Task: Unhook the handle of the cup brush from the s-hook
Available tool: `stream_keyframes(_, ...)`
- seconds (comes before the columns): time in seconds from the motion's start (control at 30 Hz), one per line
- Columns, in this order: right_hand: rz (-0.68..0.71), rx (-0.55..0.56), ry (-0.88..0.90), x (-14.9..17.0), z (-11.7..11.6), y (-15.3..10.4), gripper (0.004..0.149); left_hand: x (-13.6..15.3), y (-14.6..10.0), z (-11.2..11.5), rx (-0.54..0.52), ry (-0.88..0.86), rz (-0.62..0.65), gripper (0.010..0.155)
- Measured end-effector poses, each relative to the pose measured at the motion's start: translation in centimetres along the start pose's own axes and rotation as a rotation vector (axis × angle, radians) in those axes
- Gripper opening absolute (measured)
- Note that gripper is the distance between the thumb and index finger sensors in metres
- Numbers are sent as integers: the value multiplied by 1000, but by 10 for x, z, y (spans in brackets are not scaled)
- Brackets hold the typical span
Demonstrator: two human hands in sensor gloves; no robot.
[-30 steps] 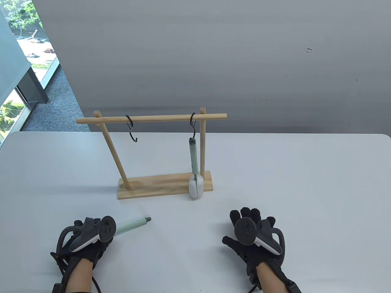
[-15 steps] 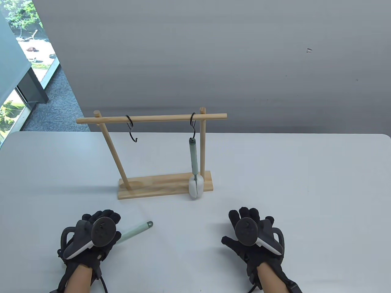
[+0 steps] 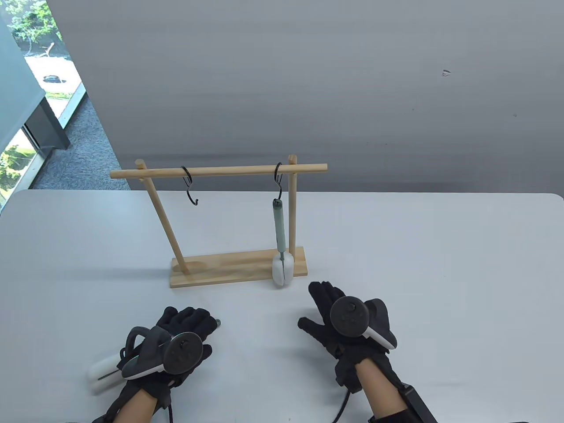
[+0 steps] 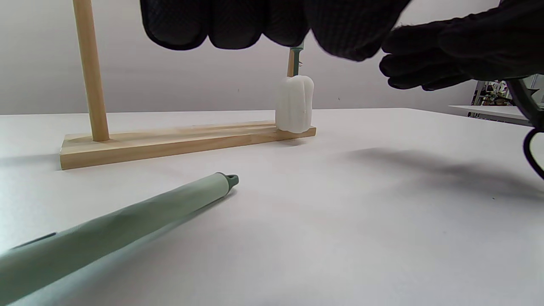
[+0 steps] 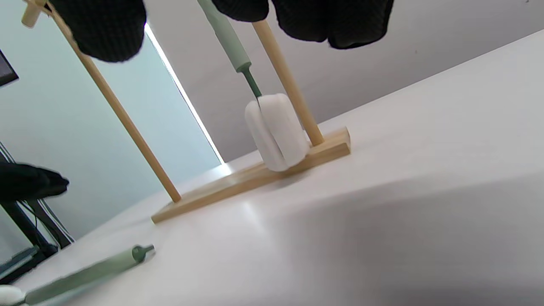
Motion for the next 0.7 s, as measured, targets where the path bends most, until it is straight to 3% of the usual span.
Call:
stream_keyframes(0.2,-11,59,232,-18,12,38,78,6,5,8,28,-6,-31,58)
stream_keyframes(0.3,2,43,311,-24,12,57,76,5,5,7,-30,-9,-5,56)
stream_keyframes(0.57,24,3,389,-38,2,90,70,2,7,18,-92,103,19,55)
stream_keyframes(0.7,45,-26,434,-46,-3,103,66,4,8,24,-68,98,17,55)
Point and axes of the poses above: the tracker on the back of each hand, its own x axis roughly to the little-finger side, its own y axis roughly from the wrist to the fingertips, z = x × y, the point moved 5 cm from there along y, roughly from the wrist to the fingertips, and after that the axes turned 15 degrees about -z, right-handed, at the moved point
